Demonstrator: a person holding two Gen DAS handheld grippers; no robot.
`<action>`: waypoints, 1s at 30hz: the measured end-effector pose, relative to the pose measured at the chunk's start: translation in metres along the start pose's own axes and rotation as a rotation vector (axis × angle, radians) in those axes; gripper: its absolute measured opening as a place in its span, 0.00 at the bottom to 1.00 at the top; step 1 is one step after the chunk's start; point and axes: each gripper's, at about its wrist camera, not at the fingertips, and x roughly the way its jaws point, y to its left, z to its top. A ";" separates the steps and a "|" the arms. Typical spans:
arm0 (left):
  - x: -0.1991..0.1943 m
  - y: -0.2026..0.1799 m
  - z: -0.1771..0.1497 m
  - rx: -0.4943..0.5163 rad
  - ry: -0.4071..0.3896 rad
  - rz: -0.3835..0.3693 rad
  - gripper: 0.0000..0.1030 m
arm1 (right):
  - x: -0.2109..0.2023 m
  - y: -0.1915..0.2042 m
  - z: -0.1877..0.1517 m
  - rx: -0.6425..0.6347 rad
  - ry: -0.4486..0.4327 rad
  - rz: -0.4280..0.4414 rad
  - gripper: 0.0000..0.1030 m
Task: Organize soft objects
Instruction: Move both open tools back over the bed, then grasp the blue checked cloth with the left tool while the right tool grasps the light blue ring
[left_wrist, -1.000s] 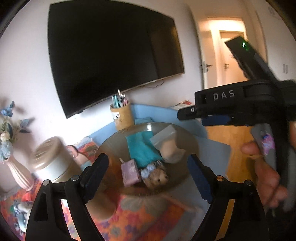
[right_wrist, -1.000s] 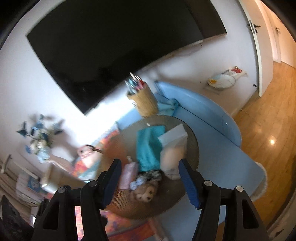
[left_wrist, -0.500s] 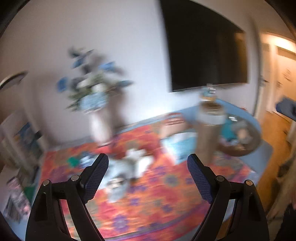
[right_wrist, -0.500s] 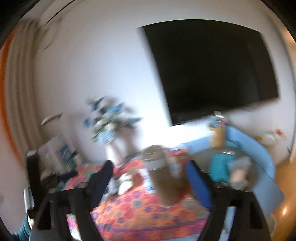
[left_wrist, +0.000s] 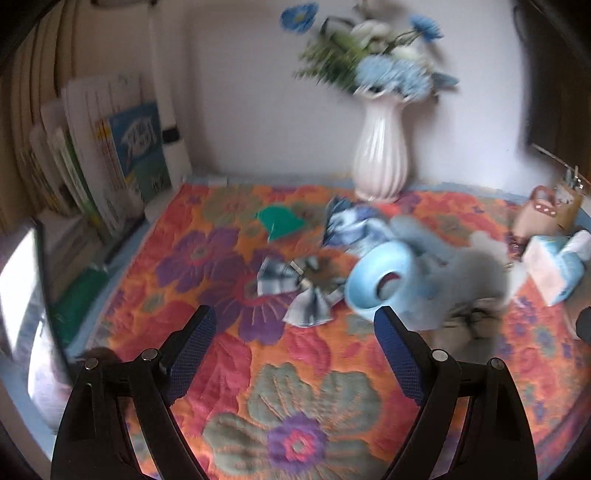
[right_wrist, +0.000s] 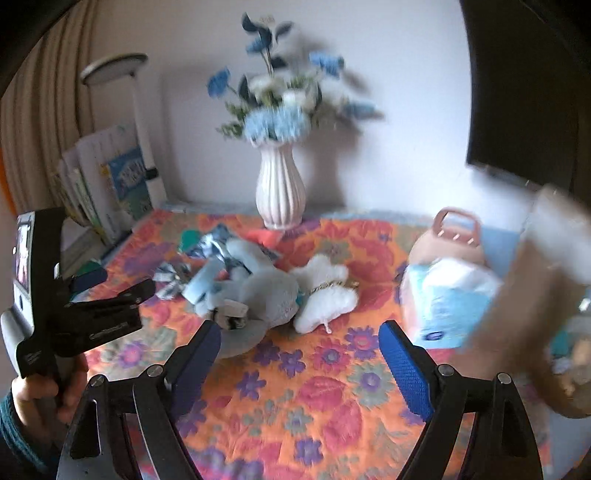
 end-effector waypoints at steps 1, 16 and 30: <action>0.005 0.001 0.000 -0.004 0.001 0.001 0.84 | 0.009 -0.003 -0.002 0.006 0.003 -0.005 0.84; 0.031 0.045 -0.012 -0.262 0.103 -0.123 0.84 | 0.069 -0.019 -0.021 0.053 0.110 -0.047 0.90; 0.054 0.051 0.036 -0.333 0.190 -0.222 0.84 | 0.042 0.009 0.029 -0.002 0.052 0.064 0.90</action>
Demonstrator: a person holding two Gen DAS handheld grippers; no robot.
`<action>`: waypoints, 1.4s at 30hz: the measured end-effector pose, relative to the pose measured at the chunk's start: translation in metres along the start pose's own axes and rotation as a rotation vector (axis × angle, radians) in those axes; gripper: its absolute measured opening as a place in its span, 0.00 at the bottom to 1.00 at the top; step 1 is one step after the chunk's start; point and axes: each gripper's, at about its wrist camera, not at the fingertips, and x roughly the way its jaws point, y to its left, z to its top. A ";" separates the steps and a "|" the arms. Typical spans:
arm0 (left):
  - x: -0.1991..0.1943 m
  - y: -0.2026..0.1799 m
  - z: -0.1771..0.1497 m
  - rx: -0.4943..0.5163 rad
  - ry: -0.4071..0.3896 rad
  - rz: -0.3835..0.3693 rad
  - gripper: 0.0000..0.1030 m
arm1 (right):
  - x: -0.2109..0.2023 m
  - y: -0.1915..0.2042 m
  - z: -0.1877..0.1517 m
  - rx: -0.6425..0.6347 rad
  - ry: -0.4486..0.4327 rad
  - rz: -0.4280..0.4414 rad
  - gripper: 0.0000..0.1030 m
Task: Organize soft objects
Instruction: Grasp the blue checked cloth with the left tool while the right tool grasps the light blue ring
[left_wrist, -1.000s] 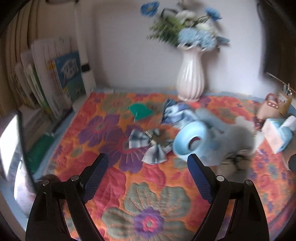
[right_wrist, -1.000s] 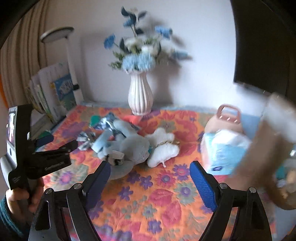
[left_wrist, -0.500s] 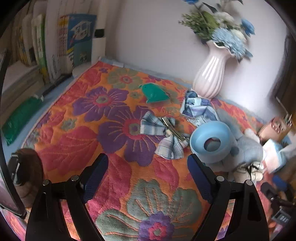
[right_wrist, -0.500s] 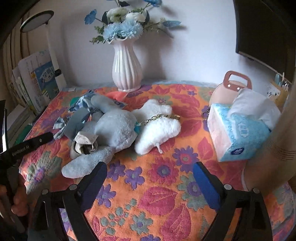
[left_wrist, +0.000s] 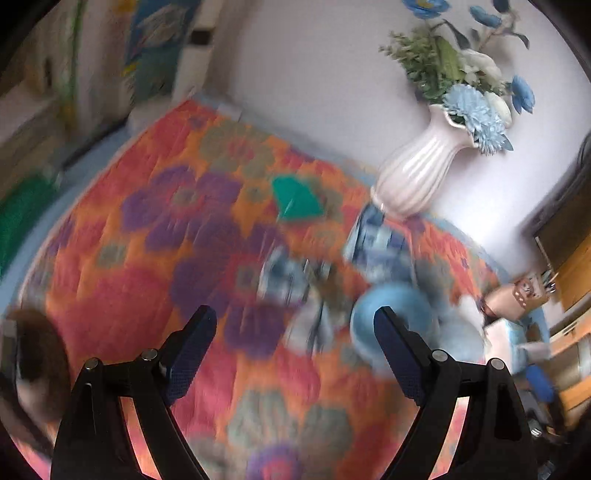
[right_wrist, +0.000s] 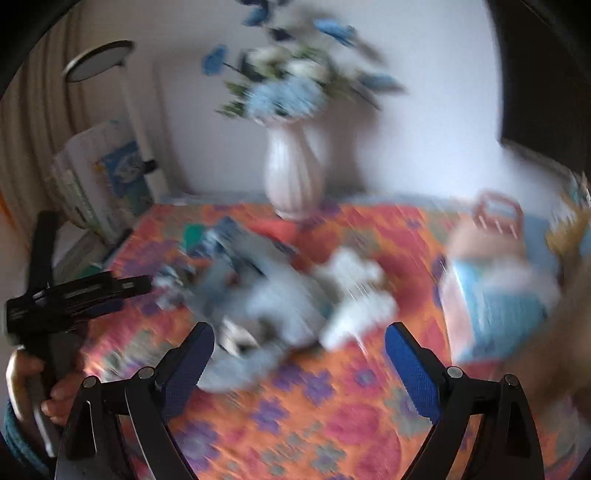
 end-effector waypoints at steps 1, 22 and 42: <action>0.007 -0.003 0.003 0.016 -0.006 0.019 0.84 | 0.004 0.007 0.011 -0.019 0.007 0.000 0.90; 0.047 0.005 0.006 0.031 -0.002 0.017 0.74 | 0.147 0.067 0.044 -0.068 0.277 0.076 0.39; 0.044 0.012 0.006 -0.008 0.016 -0.121 0.76 | 0.099 0.050 0.037 0.012 0.188 0.155 0.15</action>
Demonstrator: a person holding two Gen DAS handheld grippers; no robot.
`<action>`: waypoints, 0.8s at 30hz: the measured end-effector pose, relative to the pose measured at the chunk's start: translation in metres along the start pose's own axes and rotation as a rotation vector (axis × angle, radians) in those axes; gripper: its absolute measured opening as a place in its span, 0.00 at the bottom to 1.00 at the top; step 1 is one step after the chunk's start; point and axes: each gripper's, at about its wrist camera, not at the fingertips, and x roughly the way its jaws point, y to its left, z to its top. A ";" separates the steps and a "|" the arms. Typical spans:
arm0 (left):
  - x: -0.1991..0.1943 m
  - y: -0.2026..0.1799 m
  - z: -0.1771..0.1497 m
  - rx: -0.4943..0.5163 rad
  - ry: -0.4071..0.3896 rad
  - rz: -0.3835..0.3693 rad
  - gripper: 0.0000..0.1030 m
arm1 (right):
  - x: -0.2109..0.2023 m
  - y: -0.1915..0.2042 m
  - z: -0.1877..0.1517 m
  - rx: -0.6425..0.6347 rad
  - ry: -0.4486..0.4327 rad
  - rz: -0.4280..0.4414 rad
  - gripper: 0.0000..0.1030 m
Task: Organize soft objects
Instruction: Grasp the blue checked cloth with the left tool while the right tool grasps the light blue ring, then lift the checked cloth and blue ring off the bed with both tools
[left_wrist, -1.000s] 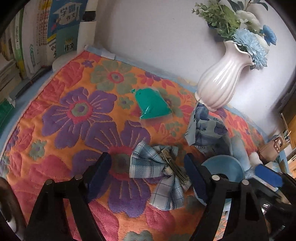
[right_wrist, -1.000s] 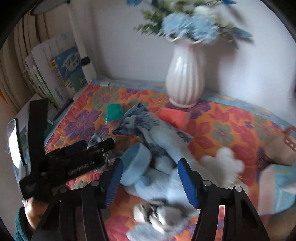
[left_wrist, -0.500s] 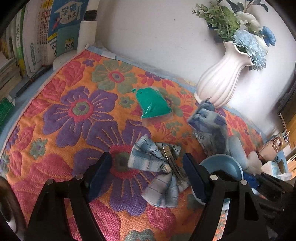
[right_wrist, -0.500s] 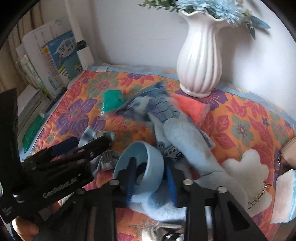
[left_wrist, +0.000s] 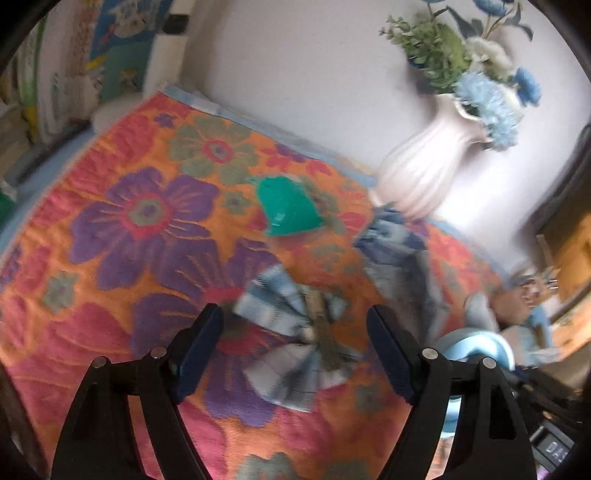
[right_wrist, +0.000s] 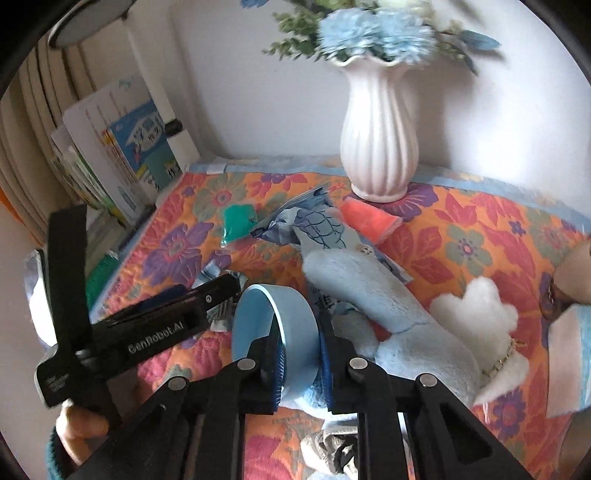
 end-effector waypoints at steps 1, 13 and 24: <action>0.000 -0.001 -0.001 -0.002 0.001 -0.003 0.77 | -0.004 -0.003 -0.002 0.012 -0.003 0.012 0.15; 0.010 -0.024 -0.006 0.122 0.000 0.120 0.77 | -0.057 -0.003 -0.035 0.009 -0.061 0.103 0.15; 0.009 -0.032 -0.008 0.188 -0.006 0.123 0.24 | -0.066 0.003 -0.082 0.025 0.024 0.183 0.15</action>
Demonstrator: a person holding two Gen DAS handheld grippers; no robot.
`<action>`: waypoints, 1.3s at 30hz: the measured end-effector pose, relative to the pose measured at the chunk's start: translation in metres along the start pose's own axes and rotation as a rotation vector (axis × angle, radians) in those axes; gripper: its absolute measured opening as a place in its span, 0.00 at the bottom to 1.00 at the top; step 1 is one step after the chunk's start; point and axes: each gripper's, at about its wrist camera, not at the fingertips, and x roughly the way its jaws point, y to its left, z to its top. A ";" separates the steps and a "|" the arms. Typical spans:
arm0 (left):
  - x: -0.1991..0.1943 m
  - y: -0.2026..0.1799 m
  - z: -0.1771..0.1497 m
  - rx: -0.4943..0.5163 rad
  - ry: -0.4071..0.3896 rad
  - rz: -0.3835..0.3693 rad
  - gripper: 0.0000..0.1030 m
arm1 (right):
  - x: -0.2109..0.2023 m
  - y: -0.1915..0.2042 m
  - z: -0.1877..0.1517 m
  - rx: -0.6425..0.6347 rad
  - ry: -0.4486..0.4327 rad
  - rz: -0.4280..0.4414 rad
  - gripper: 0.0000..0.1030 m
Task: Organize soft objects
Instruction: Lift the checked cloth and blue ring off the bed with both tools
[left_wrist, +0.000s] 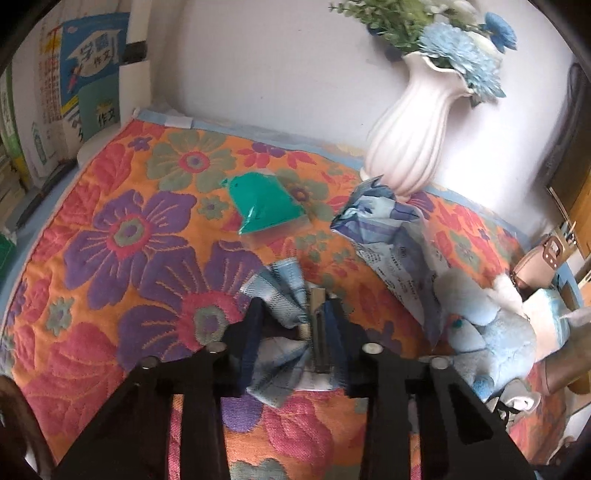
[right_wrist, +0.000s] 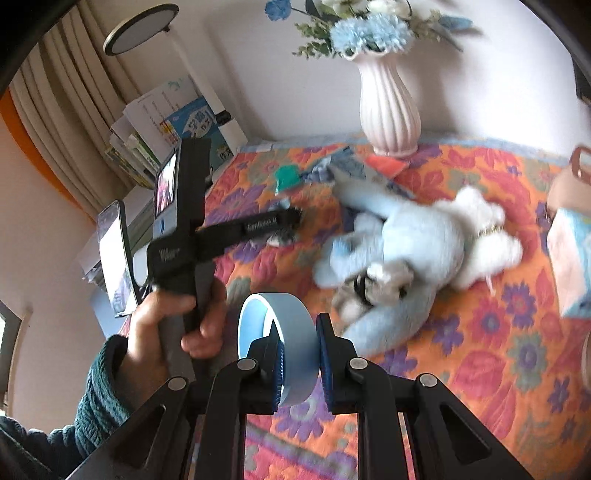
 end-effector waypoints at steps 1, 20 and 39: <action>0.000 -0.001 0.000 0.006 -0.001 -0.003 0.21 | 0.001 0.000 -0.002 0.008 0.005 0.006 0.15; -0.004 0.014 0.002 -0.090 0.007 -0.082 0.16 | 0.031 -0.026 -0.023 0.083 0.126 -0.033 0.18; -0.001 0.033 -0.002 -0.229 0.039 -0.277 0.51 | 0.030 0.003 -0.037 -0.098 0.109 -0.109 0.79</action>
